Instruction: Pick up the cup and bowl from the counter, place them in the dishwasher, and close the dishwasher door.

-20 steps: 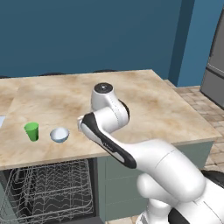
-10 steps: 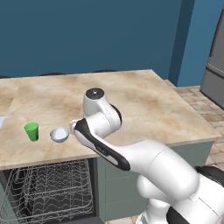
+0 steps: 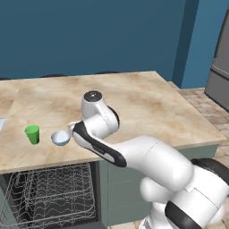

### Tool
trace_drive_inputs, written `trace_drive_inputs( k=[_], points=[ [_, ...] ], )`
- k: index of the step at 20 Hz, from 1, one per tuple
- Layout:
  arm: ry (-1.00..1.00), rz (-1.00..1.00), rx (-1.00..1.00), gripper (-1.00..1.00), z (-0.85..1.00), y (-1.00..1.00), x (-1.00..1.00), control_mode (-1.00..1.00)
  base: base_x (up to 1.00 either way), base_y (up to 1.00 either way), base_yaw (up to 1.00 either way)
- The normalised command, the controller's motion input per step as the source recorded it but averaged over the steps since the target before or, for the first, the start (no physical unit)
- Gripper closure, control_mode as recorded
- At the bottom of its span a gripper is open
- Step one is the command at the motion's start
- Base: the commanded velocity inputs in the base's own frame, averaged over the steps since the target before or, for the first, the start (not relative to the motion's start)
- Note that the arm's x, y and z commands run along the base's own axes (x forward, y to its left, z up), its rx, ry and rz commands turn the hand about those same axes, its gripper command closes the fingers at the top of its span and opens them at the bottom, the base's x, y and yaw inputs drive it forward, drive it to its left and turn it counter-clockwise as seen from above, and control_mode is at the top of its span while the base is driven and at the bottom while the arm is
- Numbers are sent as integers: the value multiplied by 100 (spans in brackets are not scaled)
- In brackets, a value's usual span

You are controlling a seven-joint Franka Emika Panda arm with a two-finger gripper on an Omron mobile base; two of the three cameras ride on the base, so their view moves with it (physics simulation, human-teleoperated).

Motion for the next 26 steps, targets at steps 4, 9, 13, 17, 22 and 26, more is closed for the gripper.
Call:
trace_drive_inputs(
  k=[4,9,13,17,22,26],
  points=[
    [0,0,0,-100,-16,17,21,-100,0,0,0],
    [0,0,0,-100,-18,14,17,-100,0,0,0],
    [0,0,0,-100,-17,15,16,-100,0,0,0],
    [0,0,0,-100,-17,15,13,-100,0,0,0],
    [0,0,0,-100,-13,10,16,-100,0,0,0],
    [0,0,0,-100,-17,8,19,-100,0,0,0]
  ],
)
